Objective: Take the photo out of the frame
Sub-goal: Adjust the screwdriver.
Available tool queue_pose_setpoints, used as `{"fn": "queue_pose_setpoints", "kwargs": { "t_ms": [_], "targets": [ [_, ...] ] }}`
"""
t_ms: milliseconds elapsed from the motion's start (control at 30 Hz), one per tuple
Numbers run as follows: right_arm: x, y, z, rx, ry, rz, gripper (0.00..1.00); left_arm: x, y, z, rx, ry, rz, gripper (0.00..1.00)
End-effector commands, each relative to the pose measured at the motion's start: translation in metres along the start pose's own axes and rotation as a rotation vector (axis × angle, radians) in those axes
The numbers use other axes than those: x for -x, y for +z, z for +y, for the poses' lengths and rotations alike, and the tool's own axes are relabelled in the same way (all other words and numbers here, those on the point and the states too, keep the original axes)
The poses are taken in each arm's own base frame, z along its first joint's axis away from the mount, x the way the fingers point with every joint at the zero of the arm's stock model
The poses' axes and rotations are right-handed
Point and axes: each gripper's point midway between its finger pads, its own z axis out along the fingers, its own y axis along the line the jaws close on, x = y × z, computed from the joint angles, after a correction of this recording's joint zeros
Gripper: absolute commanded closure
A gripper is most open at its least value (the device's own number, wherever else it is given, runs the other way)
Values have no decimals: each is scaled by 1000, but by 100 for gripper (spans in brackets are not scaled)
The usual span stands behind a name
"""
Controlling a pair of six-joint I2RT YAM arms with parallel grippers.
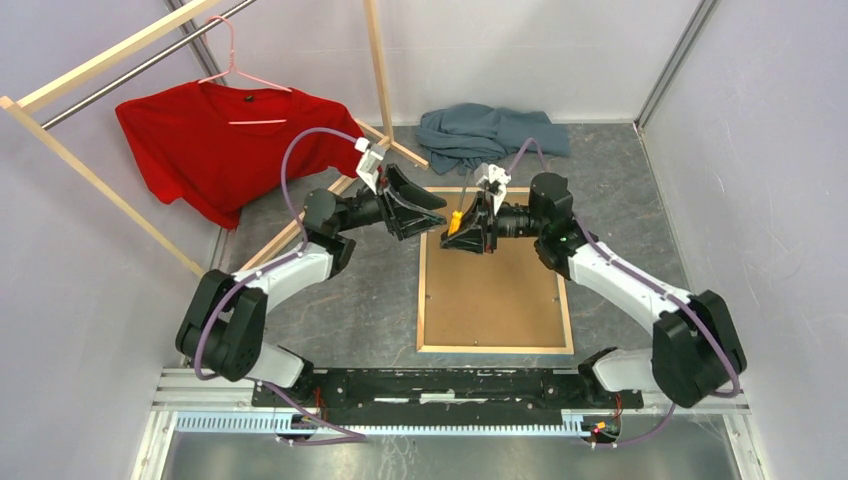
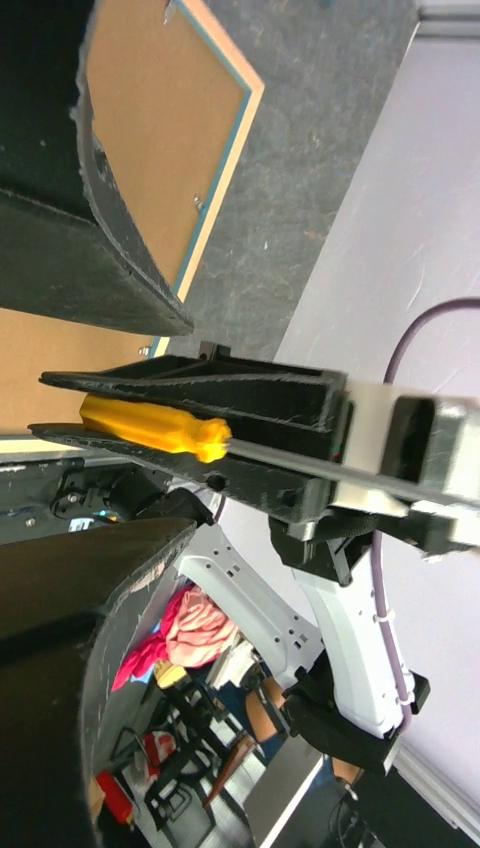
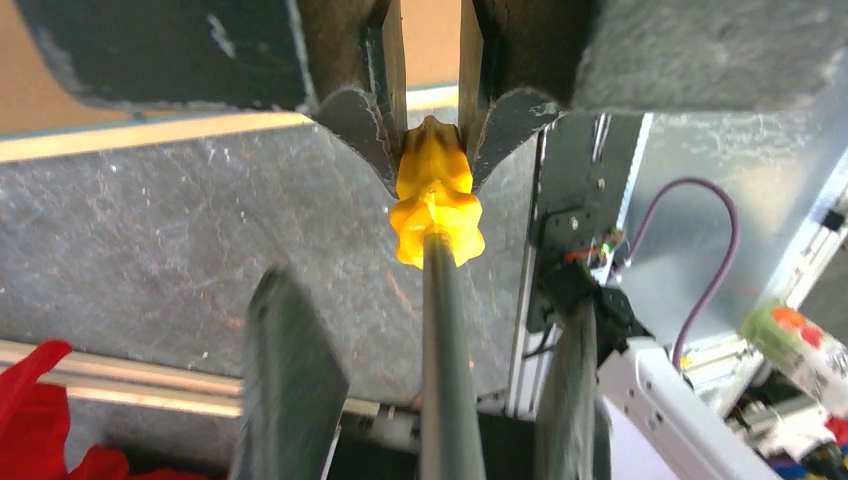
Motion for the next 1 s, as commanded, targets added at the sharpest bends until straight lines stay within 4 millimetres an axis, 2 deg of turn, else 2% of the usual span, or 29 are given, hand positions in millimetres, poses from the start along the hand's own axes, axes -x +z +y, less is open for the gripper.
{"fn": "queue_pose_setpoints", "kwargs": {
  "t_ms": [0,133,233,300,333,400,500,767,967],
  "targets": [
    [-29,-22,17,23,-143,152,100,21,1,-24,-71,145,54,24],
    [-52,-36,30,36,-195,193,100,23,3,-24,-73,191,123,23],
    [-71,-43,38,57,-214,215,100,16,8,-12,-33,227,221,23],
    [-79,-45,37,48,-223,228,100,15,12,-4,-20,308,279,23],
    [-83,-46,35,38,-231,234,100,6,11,-1,-12,303,322,23],
    [-89,-47,30,23,-242,244,100,6,14,-4,-28,322,367,23],
    [-96,-48,26,11,-242,256,100,7,18,-12,-60,361,385,23],
    [-104,-52,17,-24,-250,262,100,-18,15,-20,-84,422,488,23],
    [-111,-54,10,-45,-255,280,100,-26,21,-25,-105,425,503,22]
  ]
}}
